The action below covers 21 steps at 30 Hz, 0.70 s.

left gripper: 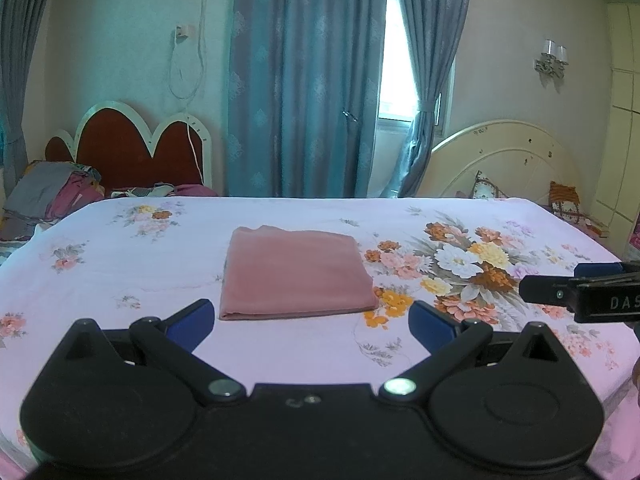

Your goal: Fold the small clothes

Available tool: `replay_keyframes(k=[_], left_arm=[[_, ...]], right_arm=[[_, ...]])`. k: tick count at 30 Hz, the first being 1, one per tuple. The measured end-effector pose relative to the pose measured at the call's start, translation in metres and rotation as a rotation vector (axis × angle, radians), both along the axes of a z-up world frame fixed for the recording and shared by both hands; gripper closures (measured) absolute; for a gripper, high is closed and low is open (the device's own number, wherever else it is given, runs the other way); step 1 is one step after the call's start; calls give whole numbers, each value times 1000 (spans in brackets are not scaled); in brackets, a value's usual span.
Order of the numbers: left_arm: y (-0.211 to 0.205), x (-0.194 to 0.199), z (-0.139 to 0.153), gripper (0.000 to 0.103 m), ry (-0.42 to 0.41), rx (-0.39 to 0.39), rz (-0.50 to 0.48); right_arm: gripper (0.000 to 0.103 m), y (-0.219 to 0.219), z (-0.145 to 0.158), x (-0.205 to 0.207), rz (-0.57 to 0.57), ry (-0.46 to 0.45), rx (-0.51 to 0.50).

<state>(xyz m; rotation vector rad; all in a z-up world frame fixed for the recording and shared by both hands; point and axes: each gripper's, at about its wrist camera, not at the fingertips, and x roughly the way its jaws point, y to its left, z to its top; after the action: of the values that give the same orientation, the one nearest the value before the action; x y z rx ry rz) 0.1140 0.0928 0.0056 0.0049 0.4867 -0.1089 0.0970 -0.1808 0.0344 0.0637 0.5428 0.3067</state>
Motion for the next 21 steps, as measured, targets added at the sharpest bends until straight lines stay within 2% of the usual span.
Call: replay_keyframes(k=[21], left_arm=[[0, 0, -3, 0, -5, -5, -6]], right_arm=[[0, 4, 0, -2, -4, -4, -17]])
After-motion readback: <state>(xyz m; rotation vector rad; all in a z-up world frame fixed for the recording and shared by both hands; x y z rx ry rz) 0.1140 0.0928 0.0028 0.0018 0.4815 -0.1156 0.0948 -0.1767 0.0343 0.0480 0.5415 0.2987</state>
